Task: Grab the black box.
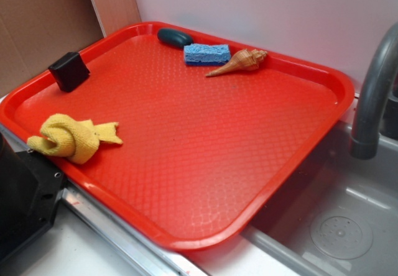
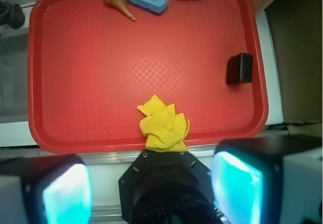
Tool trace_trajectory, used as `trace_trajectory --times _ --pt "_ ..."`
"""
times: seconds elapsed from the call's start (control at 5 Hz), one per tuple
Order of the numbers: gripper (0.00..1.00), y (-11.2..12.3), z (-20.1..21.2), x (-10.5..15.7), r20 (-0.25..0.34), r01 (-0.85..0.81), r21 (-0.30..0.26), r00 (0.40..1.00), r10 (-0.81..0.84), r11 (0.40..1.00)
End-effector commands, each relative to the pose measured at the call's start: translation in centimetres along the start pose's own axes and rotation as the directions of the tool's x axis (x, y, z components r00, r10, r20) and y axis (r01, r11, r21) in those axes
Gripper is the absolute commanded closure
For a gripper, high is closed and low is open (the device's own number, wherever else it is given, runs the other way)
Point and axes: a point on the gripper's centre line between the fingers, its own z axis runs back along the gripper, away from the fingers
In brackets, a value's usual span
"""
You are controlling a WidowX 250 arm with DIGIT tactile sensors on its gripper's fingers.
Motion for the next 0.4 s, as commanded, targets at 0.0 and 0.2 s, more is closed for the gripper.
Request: trace_trajectory --times 0.0,0.2 --pt "0.00 8.6 -4.5 1.2 -0.056 -0.206 0.117 0.975 0.214 0.971" --pt "0.00 10.9 -7.4 2.8 -0.058 -0.119 0.107 0.990 0.125 0.987"
